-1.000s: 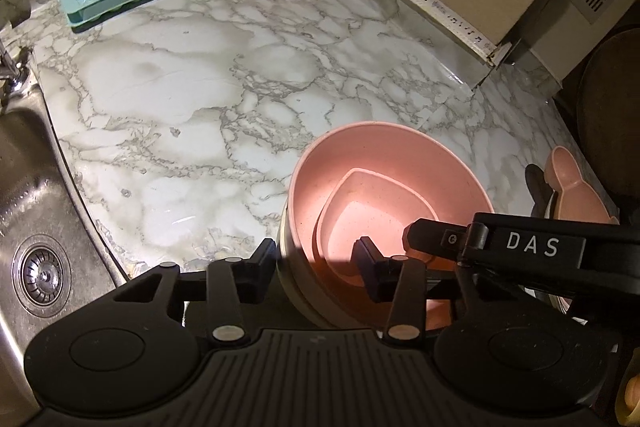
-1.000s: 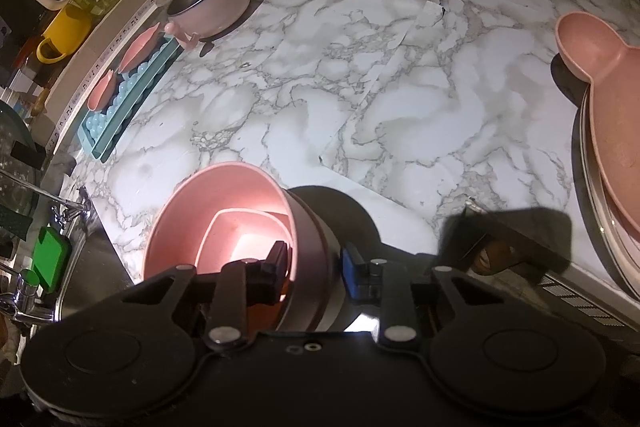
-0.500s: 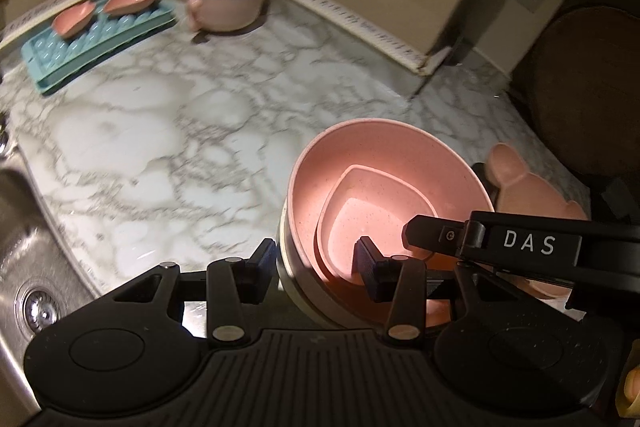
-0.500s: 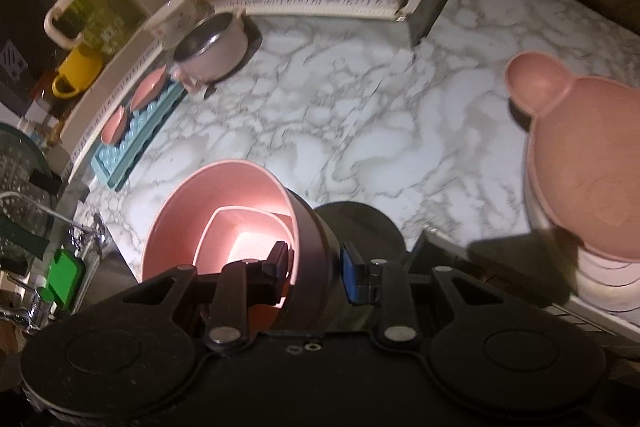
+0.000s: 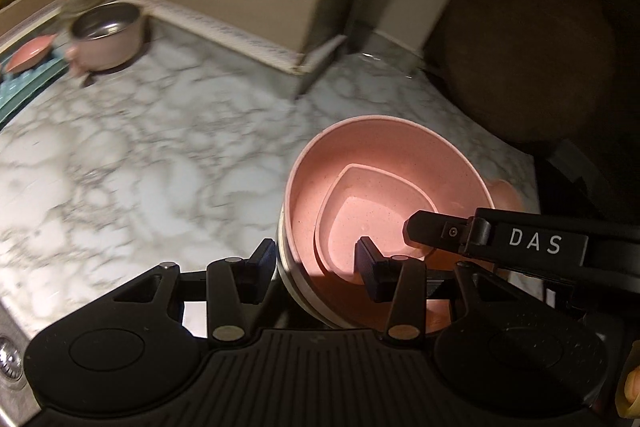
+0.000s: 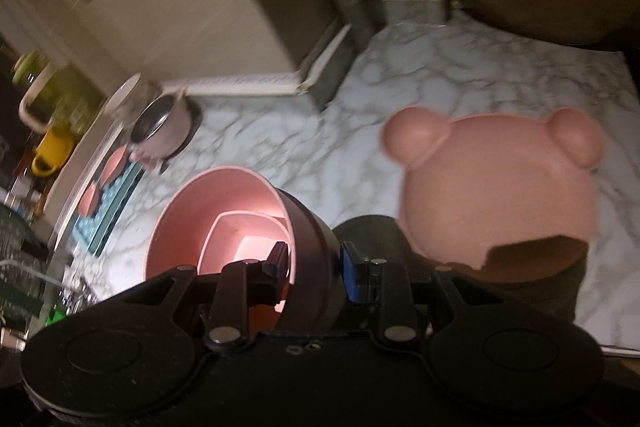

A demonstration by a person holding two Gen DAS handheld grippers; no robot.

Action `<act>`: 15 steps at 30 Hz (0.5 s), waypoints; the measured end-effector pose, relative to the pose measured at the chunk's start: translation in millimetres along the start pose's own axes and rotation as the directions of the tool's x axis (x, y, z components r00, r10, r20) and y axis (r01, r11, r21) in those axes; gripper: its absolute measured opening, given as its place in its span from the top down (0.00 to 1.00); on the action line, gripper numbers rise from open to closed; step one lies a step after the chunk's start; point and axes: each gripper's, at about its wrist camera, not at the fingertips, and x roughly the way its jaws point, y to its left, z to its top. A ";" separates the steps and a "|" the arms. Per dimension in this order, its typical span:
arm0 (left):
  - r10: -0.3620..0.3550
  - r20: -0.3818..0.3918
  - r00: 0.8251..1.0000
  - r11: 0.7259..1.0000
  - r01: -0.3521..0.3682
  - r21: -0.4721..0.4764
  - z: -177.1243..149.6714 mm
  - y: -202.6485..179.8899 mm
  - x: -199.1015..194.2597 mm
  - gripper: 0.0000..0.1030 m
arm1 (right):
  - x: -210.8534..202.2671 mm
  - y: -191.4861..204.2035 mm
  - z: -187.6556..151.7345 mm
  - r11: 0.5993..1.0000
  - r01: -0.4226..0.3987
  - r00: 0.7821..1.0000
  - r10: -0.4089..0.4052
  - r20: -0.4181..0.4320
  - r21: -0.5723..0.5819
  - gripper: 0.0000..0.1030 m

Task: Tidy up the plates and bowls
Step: 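Carry the nested bowls with both grippers over to the pink bear plate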

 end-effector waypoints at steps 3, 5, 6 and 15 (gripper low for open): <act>-0.021 -0.005 1.000 0.999 0.021 0.033 3.4 -25.5 8.0 0.58 | -10.1 -20.9 6.2 0.999 0.017 1.000 -0.018 0.018 0.029 0.73; -0.032 -0.008 0.999 0.998 0.032 0.054 5.6 -41.5 13.4 0.58 | -17.8 -36.4 10.5 0.998 0.027 0.999 -0.029 0.033 0.050 0.73; -0.037 -0.011 0.999 0.997 0.037 0.065 6.6 -50.0 16.5 0.58 | -20.4 -43.3 11.7 0.998 0.031 0.999 -0.034 0.039 0.058 0.73; -0.058 -0.027 0.998 0.991 0.061 0.121 12.5 -103.7 46.3 0.58 | -34.2 -101.9 24.4 0.989 0.066 0.995 -0.075 0.064 0.130 0.73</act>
